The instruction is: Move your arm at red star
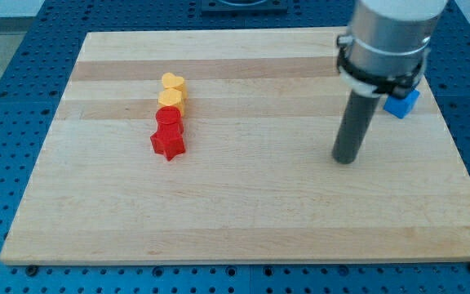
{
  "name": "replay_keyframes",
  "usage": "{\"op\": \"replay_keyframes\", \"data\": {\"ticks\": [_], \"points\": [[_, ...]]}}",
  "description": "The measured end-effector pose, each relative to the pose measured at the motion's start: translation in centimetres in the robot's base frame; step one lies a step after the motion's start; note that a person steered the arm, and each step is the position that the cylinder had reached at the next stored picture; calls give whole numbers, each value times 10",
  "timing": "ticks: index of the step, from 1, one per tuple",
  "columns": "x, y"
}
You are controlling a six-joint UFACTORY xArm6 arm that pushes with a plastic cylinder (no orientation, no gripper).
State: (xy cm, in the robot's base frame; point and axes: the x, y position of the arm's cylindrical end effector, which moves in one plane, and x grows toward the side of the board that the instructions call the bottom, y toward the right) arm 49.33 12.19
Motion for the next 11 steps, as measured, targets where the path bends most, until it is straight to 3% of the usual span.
{"op": "replay_keyframes", "data": {"ticks": [3, 4, 6, 8, 11], "points": [[36, -174], [36, -232], [3, -288], [-22, -292], [-34, -214]]}}
